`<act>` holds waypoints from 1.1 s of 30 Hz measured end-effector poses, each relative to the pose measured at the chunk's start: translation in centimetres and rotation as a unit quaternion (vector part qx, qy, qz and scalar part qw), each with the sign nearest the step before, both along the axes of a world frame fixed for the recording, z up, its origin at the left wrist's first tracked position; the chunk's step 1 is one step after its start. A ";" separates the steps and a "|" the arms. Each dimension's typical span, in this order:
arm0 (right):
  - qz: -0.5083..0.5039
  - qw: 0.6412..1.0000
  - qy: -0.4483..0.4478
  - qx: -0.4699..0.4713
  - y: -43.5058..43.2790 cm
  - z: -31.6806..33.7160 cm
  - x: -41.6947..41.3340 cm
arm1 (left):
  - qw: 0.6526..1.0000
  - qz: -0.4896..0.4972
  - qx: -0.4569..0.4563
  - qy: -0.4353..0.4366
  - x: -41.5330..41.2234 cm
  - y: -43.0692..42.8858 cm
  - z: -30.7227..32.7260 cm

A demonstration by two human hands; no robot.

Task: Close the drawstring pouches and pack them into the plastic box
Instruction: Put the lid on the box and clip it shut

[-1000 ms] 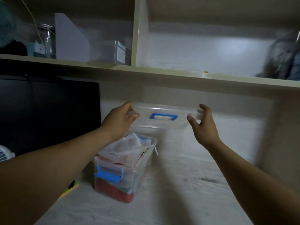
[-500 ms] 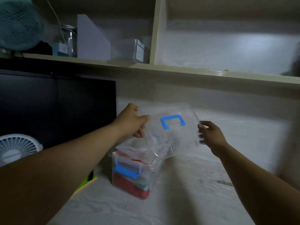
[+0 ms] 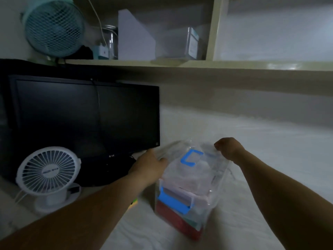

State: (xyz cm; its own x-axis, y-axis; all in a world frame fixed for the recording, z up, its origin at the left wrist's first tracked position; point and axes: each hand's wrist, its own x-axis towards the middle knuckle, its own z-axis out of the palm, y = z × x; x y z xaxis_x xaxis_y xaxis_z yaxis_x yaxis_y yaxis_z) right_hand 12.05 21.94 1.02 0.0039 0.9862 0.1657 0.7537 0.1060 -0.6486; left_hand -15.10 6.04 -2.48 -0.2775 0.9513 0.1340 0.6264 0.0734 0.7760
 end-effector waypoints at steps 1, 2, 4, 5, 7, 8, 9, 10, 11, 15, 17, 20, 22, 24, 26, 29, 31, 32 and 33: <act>0.003 1.000 0.008 -0.015 0.1 -0.4 0.1 | 1.000 -0.004 -0.008 -0.009 -0.1 0.4 -0.4; 0.007 0.999 0.020 -0.026 0.3 -0.8 0.3 | 1.000 -0.006 -0.015 -0.017 -0.2 0.8 -0.6; 0.008 0.999 0.027 -0.036 0.6 -1.2 1.1 | 1.000 -0.010 -0.021 0.000 0.2 1.2 -0.6; 0.008 0.999 0.024 -0.048 0.4 -1.3 1.6 | 1.000 -0.009 -0.020 0.011 0.4 1.5 -0.6; 0.014 0.997 0.023 -0.078 -0.1 -1.5 2.5 | 1.000 -0.010 -0.021 0.020 0.7 1.9 -0.8; 0.014 0.996 0.028 -0.081 -0.3 -1.6 2.8 | 1.000 -0.011 -0.019 0.020 0.9 2.0 -0.7; 0.014 0.997 0.026 -0.077 -0.6 -1.7 3.0 | 1.000 -0.010 -0.020 0.018 1.0 2.2 -0.6; 0.014 0.997 0.019 -0.073 -0.8 -1.7 3.1 | 0.999 -0.009 -0.022 0.021 0.9 2.4 -0.6; 0.006 0.997 0.005 -0.075 -1.3 -1.6 3.5 | 0.999 -0.010 -0.027 0.024 1.0 2.8 -0.4; -0.013 0.988 -0.078 -0.132 -4.4 -0.3 5.9 | 0.999 -0.037 -0.029 0.027 1.5 4.7 0.4; -0.028 0.984 -0.073 -0.159 -6.9 0.1 7.7 | 0.998 -0.043 -0.026 0.030 2.4 5.9 0.5; -0.073 0.985 -0.052 -0.150 -10.7 -0.3 10.2 | 0.997 -0.030 -0.028 0.067 4.9 6.3 1.1; -0.089 0.989 -0.044 -0.113 -12.9 -1.2 11.0 | 0.998 -0.024 -0.027 0.056 6.2 5.7 1.4; -0.125 0.987 0.017 -0.097 -14.6 -2.0 11.6 | 0.999 -0.025 -0.039 0.014 7.3 4.7 1.4; -0.161 0.981 0.061 -0.092 -16.1 -2.1 11.6 | 0.997 -0.036 -0.052 -0.037 7.9 3.2 1.0; -0.165 0.975 0.072 -0.130 -17.8 -2.0 11.0 | 0.991 -0.057 -0.050 -0.108 8.0 0.1 0.3; -0.162 0.975 0.057 -0.143 -18.3 -1.6 10.7 | 0.982 -0.070 -0.063 -0.164 8.1 -2.1 0.0; -0.147 0.979 0.073 -0.119 -18.5 -1.6 10.6 | 0.980 -0.073 -0.064 -0.173 8.0 -3.1 -0.1; -0.143 0.983 0.072 -0.094 -18.7 -1.5 10.4 | 0.980 -0.073 -0.059 -0.172 7.9 -3.5 -0.3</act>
